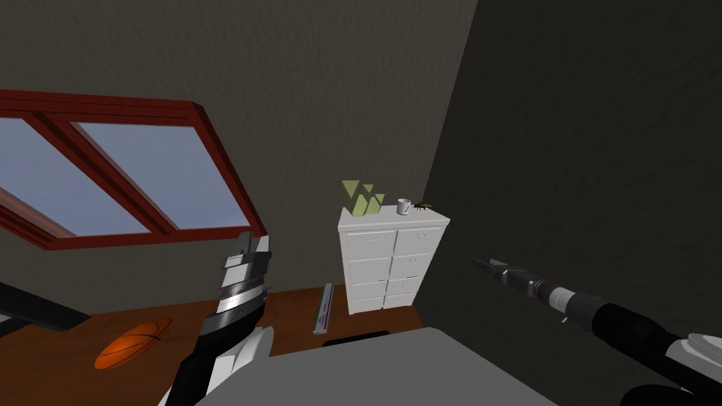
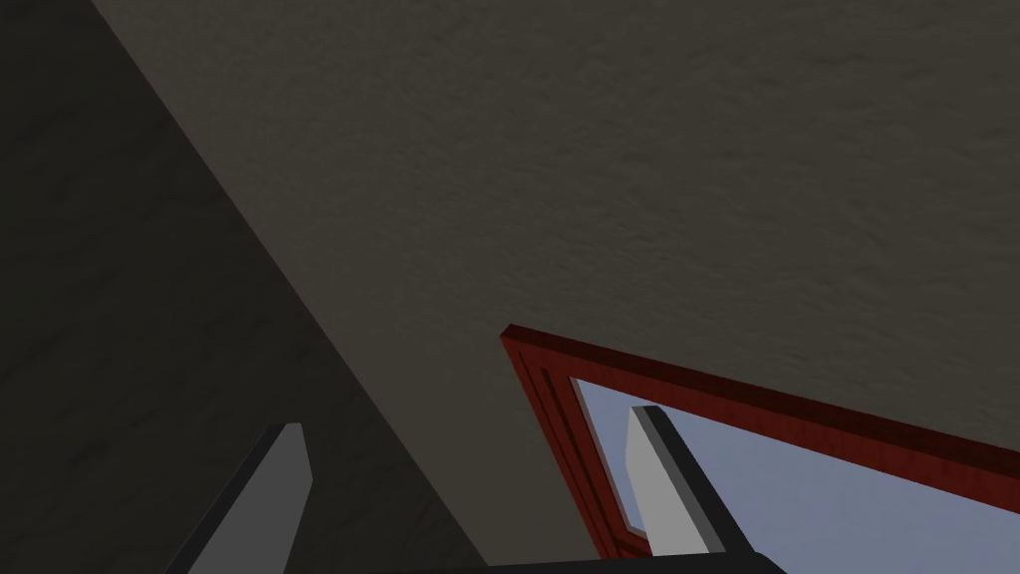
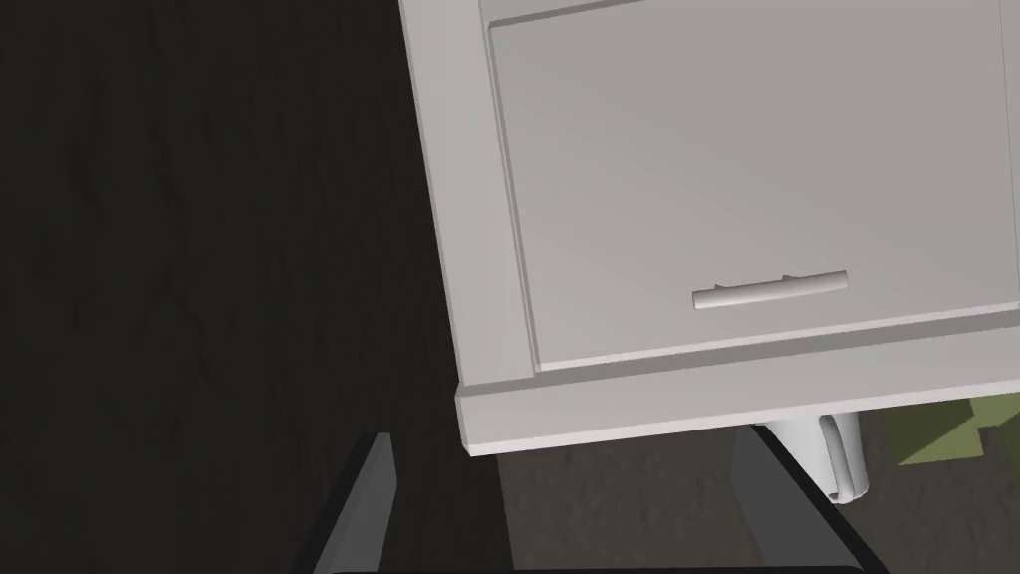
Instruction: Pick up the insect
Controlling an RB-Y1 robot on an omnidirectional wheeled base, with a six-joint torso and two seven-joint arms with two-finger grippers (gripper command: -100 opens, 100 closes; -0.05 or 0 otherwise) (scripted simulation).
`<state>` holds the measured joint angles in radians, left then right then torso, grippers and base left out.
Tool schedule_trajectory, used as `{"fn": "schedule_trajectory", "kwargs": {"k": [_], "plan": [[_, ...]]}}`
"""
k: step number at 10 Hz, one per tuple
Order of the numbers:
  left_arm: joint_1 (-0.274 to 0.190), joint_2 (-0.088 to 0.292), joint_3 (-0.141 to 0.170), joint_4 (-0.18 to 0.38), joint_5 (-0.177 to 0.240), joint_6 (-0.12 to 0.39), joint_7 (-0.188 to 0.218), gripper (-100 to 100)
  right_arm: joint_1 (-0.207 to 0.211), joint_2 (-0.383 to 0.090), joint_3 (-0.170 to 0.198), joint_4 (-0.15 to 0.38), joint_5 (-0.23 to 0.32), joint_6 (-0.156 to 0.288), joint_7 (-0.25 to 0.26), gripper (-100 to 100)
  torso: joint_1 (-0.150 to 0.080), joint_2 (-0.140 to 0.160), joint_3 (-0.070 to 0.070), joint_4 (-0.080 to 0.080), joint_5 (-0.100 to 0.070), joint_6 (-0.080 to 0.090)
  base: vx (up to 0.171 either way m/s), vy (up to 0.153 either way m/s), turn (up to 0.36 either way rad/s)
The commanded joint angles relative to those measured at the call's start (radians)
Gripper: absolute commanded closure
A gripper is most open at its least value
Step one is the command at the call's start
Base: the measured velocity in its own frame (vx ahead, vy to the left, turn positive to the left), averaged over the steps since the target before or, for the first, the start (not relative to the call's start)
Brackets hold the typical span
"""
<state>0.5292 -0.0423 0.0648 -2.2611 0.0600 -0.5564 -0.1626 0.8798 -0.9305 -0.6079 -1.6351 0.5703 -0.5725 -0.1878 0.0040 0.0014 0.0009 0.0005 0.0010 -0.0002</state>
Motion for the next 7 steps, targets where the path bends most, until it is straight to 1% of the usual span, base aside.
{"fn": "schedule_trajectory", "kwargs": {"k": [1,2,4,5,6,7], "plan": [[0.0,0.0,0.0,0.0,0.0,0.0,0.0,0,0.024,-0.05,-0.026,0.014,0.012,-0.004,-0.003,-100,0.0,0.0,0.0,0.0,0.0,0.0,-0.014,0.063,0.015],[0.0,0.0,0.0,0.0,0.0,0.0,0.0,0,0.056,-0.084,-0.068,0.057,0.038,-0.015,-0.004,-100,0.0,0.0,0.0,0.0,0.0,0.0,-0.012,0.073,0.036],[0.0,0.0,0.0,0.0,0.0,0.0,0.0,0,0.056,-0.128,-0.068,0.057,0.038,-0.015,-0.004,-100,0.0,-0.001,0.0,0.0,0.0,0.0,-0.009,0.044,0.009],[0.0,0.0,0.0,0.0,0.0,0.0,0.0,0,0.089,-0.163,-0.11,0.1,0.063,-0.026,-0.005,-100,-0.002,-0.001,-0.001,0.0,-0.001,0.0,0.002,0.047,0.048],[0.0,0.0,0.0,0.0,0.0,0.0,0.0,0,0.089,-0.192,-0.11,0.1,0.063,-0.026,-0.005,-100,-0.001,-0.002,-0.001,0.0,0.0,0.0,0.004,0.049,0.019],[0.0,0.0,0.0,0.0,0.0,0.0,0.0,0,0.122,-0.221,-0.152,0.143,0.088,-0.037,-0.006,-100,-0.001,-0.002,-0.001,0.0,0.0,0.0,-0.002,0.064,0.041]]}}
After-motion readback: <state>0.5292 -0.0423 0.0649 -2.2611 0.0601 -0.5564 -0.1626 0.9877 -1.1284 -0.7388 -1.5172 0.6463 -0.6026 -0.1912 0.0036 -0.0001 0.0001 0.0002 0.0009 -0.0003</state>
